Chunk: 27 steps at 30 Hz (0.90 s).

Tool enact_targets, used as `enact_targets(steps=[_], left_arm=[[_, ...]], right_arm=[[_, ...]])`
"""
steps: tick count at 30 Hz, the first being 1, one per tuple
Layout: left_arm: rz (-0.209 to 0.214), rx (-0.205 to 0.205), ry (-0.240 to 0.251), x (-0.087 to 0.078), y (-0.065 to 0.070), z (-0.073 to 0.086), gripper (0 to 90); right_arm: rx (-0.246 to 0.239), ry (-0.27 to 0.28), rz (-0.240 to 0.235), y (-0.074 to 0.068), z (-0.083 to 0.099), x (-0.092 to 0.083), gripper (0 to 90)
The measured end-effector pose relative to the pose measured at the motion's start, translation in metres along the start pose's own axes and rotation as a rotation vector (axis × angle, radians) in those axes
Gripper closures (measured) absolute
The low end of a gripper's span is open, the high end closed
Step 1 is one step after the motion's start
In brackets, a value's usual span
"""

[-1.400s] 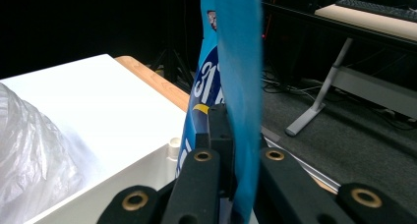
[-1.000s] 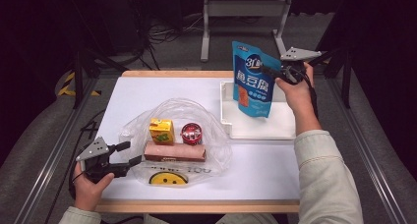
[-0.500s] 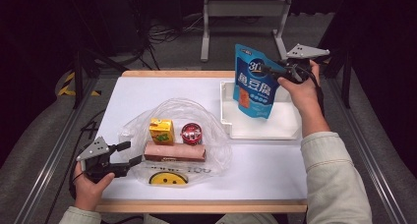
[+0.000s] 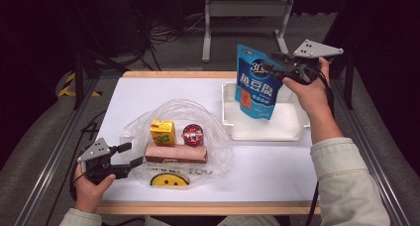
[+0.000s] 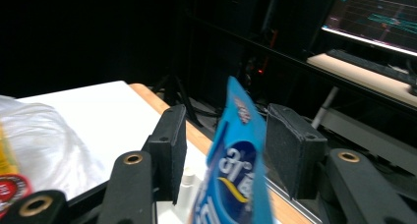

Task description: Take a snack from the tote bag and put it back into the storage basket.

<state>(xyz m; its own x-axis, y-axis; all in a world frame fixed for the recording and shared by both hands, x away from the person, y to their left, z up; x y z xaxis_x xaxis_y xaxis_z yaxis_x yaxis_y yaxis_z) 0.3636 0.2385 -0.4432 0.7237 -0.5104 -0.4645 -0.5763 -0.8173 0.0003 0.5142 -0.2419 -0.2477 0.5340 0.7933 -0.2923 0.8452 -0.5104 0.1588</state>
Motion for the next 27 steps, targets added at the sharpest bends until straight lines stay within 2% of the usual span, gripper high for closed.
enact_targets(steps=[6, 8, 11, 13, 15, 22, 27], left_arm=[[0.001, 0.001, 0.000, 0.000, 0.000, 0.000, 28.4], [0.000, 0.000, -0.001, 0.000, 0.000, 0.000, 28.4], [0.000, 0.001, 0.000, 0.000, 0.000, 0.000, 28.4], [-0.001, -0.001, 0.000, 0.000, 0.000, 0.000, 28.4], [0.000, 0.007, -0.002, 0.000, 0.000, 0.000, 28.4], [0.000, 0.002, -0.003, 0.000, 0.000, 0.000, 28.4], [-0.001, 0.009, -0.002, 0.000, 0.000, 0.000, 28.4]], right_arm=[[-0.011, -0.009, -0.054, -0.015, -0.002, -0.002, 55.9], [-0.004, -0.016, -0.071, -0.020, 0.000, -0.002, 59.9], [0.019, -0.042, -0.099, -0.026, 0.006, -0.001, 70.5], [0.027, -0.078, -0.115, -0.029, 0.012, 0.001, 81.9], [0.035, -0.099, -0.135, -0.032, 0.018, 0.003, 88.9], [0.066, -0.131, -0.146, -0.037, 0.034, 0.006, 89.7], [0.097, -0.146, -0.158, -0.040, 0.054, 0.009, 89.8]])
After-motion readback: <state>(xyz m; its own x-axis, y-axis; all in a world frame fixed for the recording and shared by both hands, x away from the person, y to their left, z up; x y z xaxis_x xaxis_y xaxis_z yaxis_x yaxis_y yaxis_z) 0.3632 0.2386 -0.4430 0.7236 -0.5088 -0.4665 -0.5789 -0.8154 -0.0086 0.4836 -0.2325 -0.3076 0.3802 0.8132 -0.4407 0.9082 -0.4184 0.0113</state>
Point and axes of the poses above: each handheld gripper's, and its own axes: x roughly forward along the jaws, z roughly out of its underside, y roughly to its right, the point moved 5 cm from there along x, roughly forward along the jaws, and after that the axes turned 15 degrees about -z, right-handed, at the moved point
